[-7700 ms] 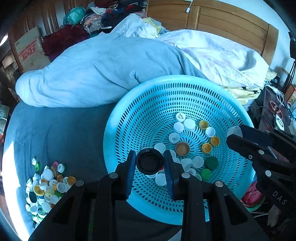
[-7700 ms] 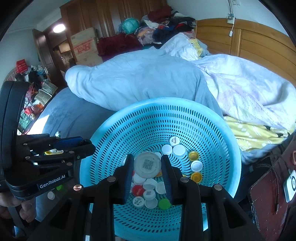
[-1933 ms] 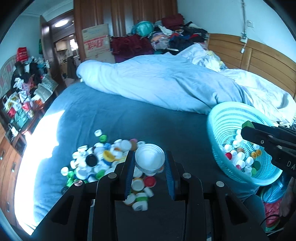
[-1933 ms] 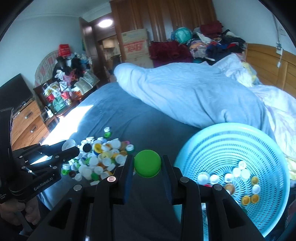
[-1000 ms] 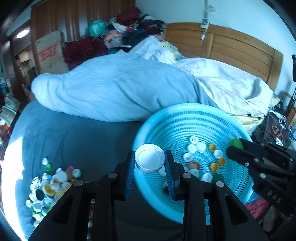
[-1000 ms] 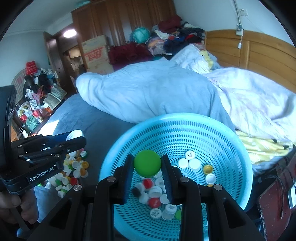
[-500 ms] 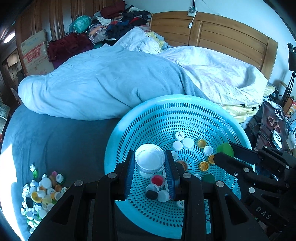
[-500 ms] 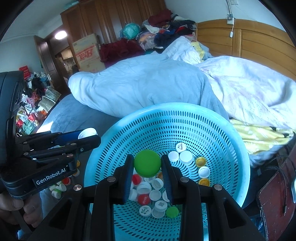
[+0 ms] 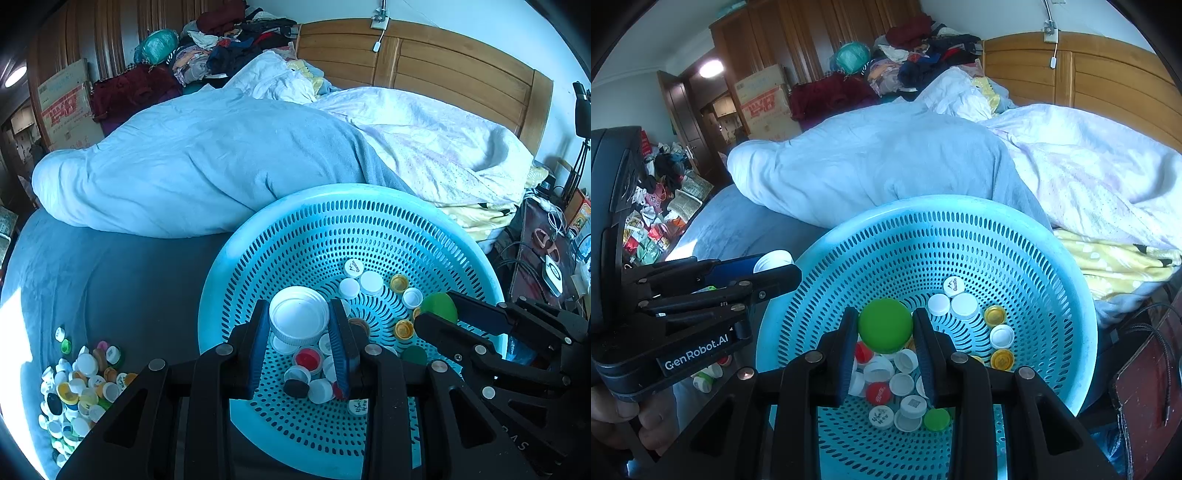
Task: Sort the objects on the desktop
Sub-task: 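Open both grippers to drop the white and green caps into the basket, then move both grippers back from the basket to the cap pile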
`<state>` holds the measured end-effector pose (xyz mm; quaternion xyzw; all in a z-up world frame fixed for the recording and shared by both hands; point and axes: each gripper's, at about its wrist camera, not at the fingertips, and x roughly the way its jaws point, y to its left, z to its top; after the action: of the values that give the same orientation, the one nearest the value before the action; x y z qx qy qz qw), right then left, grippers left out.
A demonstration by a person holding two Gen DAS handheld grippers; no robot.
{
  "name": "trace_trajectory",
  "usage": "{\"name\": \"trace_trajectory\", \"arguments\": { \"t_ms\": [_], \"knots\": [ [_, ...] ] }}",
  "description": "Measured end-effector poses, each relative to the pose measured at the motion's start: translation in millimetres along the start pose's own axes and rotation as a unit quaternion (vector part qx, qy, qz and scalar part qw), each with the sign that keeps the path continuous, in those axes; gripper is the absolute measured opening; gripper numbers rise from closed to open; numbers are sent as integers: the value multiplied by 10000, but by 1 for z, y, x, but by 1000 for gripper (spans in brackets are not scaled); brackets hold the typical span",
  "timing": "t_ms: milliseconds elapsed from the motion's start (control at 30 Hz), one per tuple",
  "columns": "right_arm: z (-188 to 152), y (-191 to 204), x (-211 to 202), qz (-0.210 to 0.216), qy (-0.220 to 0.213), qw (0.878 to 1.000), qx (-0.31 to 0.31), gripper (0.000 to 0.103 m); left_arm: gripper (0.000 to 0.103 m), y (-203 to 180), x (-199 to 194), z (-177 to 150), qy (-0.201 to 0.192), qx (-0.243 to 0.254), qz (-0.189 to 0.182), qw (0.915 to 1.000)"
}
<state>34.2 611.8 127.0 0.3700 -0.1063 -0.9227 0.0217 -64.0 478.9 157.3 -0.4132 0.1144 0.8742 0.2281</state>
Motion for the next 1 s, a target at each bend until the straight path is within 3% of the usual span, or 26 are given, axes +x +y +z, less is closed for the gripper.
{"name": "trace_trajectory", "arguments": {
  "t_ms": [700, 767, 833, 1000],
  "knots": [
    [-5, -3, 6, -91, 29, 9999, 60, 35, 29, -5, 9, 0, 19, 40, -51, 10000],
    [-5, -7, 5, -145, -37, 9998, 145, 64, 45, -4, 9, 0, 11, 42, -50, 10000],
    [-5, -11, 1, -191, -102, 9995, 229, 66, 54, -2, 7, -1, -73, 1, 14, 10000],
    [-5, -11, -3, -218, -150, 9993, 266, 66, 54, 8, 0, -1, -168, -62, 2, 9998]
  ]
}}
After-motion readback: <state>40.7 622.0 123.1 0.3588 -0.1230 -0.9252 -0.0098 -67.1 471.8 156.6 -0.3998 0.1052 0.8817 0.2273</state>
